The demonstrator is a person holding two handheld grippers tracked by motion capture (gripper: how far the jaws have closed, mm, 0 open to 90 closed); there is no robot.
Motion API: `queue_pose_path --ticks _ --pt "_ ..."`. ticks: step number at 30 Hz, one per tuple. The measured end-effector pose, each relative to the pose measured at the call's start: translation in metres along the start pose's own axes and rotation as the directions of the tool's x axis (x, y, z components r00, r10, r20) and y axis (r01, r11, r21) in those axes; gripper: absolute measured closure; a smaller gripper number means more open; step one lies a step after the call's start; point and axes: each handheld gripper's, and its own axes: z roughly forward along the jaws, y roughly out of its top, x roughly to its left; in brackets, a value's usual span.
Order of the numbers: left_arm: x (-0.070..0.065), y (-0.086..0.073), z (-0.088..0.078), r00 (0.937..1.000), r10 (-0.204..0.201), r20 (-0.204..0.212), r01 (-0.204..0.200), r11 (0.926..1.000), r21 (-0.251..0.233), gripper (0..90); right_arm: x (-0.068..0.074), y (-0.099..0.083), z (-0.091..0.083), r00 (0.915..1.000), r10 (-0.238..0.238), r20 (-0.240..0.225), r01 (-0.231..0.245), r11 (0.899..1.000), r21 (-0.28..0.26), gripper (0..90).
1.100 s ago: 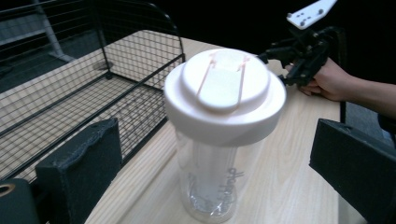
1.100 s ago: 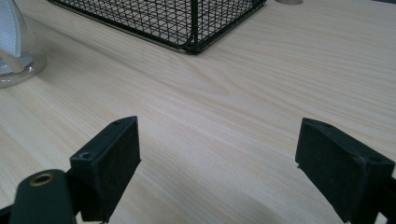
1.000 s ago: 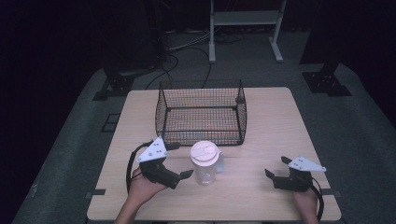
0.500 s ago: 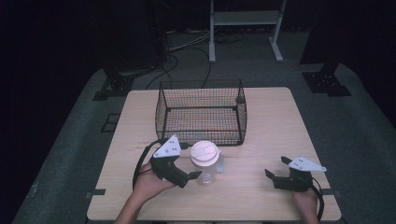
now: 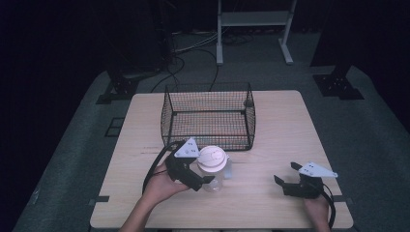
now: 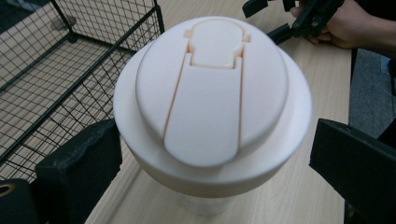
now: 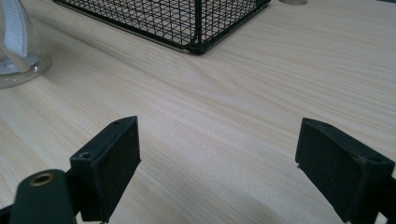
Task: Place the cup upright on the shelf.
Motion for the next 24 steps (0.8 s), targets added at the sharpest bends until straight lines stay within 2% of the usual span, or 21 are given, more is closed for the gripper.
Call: queue_pose_path --ticks 5,17,24 --pt "0.002 0.002 0.007 0.9999 -0.010 0.006 0.010 0.9993 0.035 1.5 0.000 0.000 0.000 1.0000 0.001 -0.001 -0.001 1.000 0.001 12.9" --pt "0.003 0.014 0.017 1.0000 0.009 0.004 -0.009 0.9962 0.087 1.5 0.000 0.000 0.000 1.0000 -0.001 -0.003 0.001 1.000 0.002 12.9" --pt "0.007 0.019 0.022 0.9996 0.004 0.027 -0.007 0.9924 0.123 1.6 0.000 0.000 0.000 1.0000 0.001 -0.004 -0.001 1.000 0.002 12.9"
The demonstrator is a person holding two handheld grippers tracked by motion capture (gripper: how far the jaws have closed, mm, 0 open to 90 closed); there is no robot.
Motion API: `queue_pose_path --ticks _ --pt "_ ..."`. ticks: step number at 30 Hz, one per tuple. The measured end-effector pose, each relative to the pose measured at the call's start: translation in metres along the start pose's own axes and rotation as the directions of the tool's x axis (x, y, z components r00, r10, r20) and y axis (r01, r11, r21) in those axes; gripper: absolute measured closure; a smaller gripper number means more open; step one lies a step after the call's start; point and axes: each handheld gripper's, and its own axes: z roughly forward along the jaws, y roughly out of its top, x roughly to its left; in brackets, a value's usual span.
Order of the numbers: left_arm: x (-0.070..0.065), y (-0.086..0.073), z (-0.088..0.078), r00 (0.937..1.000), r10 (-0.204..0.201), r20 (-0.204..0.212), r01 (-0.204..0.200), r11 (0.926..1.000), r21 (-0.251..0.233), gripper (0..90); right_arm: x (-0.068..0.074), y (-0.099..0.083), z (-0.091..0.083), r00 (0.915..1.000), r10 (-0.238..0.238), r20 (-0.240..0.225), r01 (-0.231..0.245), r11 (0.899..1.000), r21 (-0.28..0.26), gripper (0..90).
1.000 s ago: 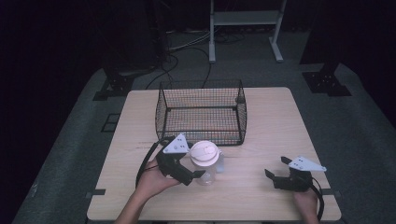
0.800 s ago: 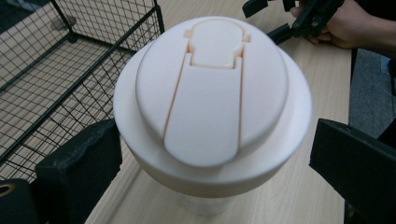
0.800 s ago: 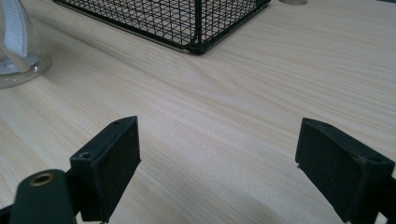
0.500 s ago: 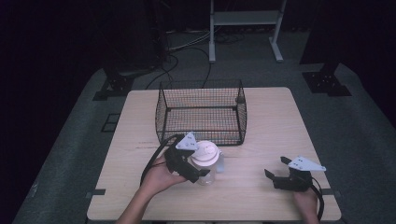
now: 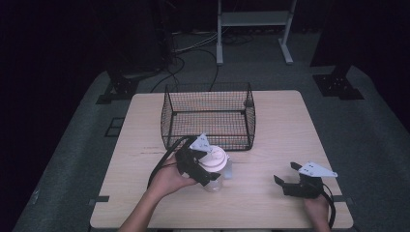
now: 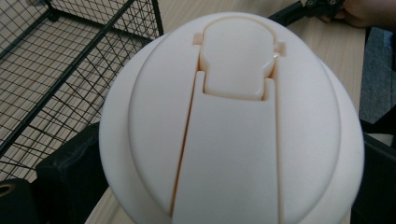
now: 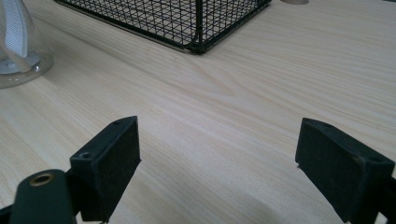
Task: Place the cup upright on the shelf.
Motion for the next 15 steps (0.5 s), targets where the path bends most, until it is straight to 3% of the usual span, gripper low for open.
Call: queue_pose_path --ticks 5,15 --pt "0.001 0.002 0.001 0.9999 0.002 0.016 -0.002 1.0000 0.002 4.6 0.000 0.000 0.000 1.0000 0.002 -0.001 -0.002 1.000 0.001 12.9" --pt "0.001 0.013 -0.004 0.9998 0.015 0.011 -0.015 0.9995 0.028 5.1 0.000 0.000 0.000 1.0000 0.004 0.000 -0.004 1.000 0.000 12.9"
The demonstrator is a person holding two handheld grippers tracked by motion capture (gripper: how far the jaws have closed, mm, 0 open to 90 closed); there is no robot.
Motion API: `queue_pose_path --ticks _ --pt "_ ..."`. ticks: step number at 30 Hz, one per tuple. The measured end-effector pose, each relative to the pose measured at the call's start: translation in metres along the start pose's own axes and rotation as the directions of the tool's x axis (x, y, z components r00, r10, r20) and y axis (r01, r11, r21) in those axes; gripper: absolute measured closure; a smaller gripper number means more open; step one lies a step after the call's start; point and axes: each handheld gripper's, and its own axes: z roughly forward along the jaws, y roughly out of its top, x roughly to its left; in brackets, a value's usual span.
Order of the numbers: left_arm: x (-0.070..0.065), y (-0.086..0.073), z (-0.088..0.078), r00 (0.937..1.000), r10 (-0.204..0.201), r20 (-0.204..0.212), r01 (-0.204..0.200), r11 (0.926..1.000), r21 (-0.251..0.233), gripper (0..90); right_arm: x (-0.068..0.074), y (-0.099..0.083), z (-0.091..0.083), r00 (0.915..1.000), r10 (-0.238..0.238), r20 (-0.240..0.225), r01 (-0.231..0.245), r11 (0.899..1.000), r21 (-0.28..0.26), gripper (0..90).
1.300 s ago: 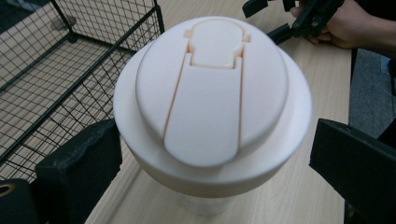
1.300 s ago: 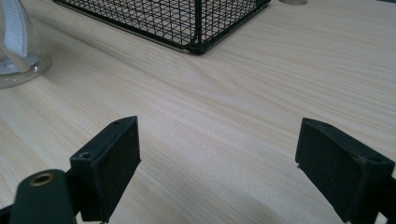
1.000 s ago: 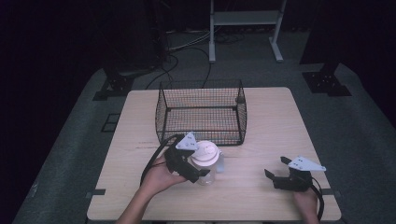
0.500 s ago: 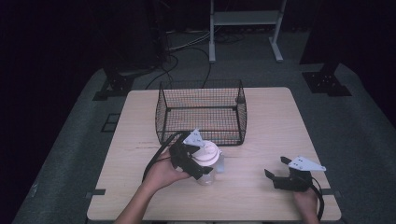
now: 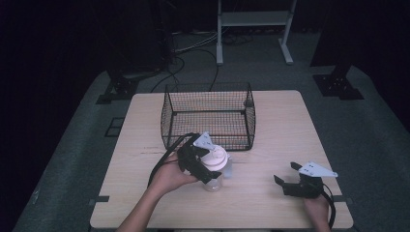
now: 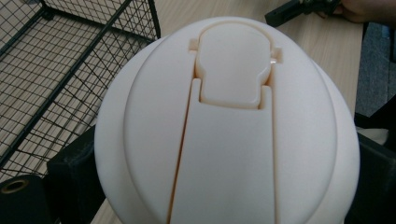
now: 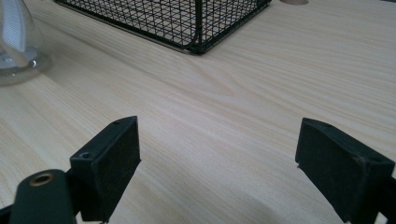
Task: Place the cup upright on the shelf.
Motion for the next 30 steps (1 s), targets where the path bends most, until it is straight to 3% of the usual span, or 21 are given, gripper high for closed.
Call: queue_pose_path --ticks 9,16,30 --pt "0.004 0.024 -0.021 0.9992 0.019 -0.036 -0.019 0.9998 0.009 5.1 0.000 0.000 0.000 1.0000 -0.007 0.000 0.007 1.000 -0.003 12.9" --pt "0.010 0.043 -0.036 0.9992 0.031 -0.026 -0.031 0.9995 0.009 5.1 0.000 0.000 0.000 1.0000 -0.004 -0.001 0.004 1.000 -0.001 12.9" --pt "0.039 0.079 -0.070 0.9982 0.006 -0.060 -0.005 0.9999 0.012 5.1 0.000 0.000 0.000 1.0000 0.002 -0.001 -0.002 1.000 -0.001 12.9"
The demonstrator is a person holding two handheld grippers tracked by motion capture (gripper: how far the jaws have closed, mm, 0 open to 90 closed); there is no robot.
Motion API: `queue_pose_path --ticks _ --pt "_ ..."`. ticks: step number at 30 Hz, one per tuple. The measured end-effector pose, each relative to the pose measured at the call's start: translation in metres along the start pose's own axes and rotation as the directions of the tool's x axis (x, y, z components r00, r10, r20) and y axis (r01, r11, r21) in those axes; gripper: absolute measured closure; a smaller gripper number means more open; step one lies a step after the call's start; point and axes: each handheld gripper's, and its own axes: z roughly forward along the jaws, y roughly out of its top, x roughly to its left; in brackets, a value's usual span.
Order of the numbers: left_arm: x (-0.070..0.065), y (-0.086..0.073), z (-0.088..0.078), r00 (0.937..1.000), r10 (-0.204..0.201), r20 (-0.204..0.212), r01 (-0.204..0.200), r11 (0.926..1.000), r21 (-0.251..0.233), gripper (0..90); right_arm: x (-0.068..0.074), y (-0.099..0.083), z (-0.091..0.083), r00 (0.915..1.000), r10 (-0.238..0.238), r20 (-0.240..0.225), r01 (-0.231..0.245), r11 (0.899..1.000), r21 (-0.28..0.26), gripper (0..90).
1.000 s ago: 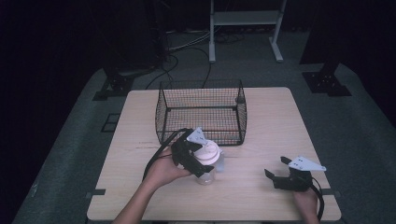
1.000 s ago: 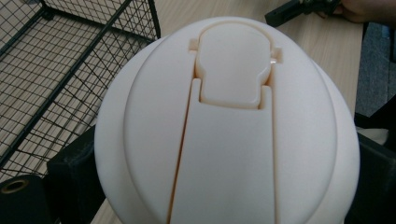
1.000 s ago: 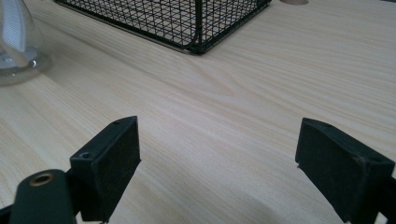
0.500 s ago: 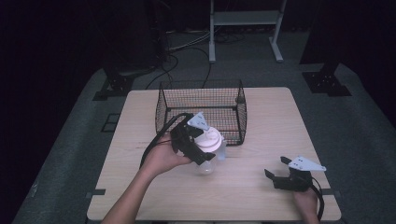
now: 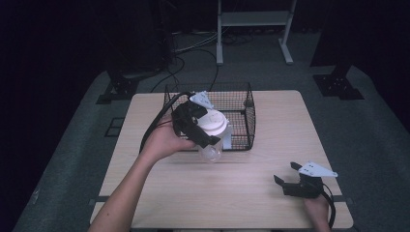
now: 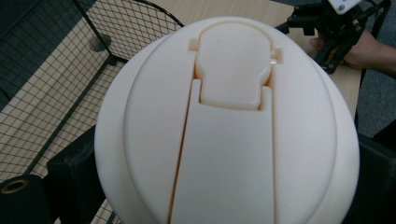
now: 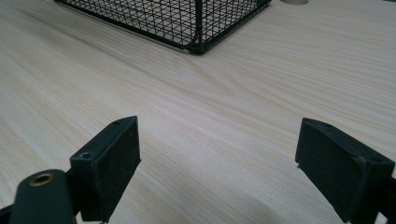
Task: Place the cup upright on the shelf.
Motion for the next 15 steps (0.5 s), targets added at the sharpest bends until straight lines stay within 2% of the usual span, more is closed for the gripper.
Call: queue_pose_path --ticks 10,13,15 --pt "0.021 0.022 -0.012 0.9989 -0.013 -0.044 0.014 0.9998 0.013 5.1 -0.001 0.000 0.000 1.0000 -0.001 0.003 0.001 1.000 -0.001 12.9" --pt "0.029 0.029 -0.013 0.9984 -0.035 -0.043 0.036 0.9992 0.019 5.1 -0.001 0.000 0.000 1.0000 -0.004 0.002 0.004 1.000 -0.003 12.9" --pt "0.034 0.034 -0.013 0.9975 -0.037 -0.060 0.039 0.9988 0.029 5.1 -0.001 0.000 0.000 1.0000 0.000 0.002 0.000 1.000 -0.002 12.9"
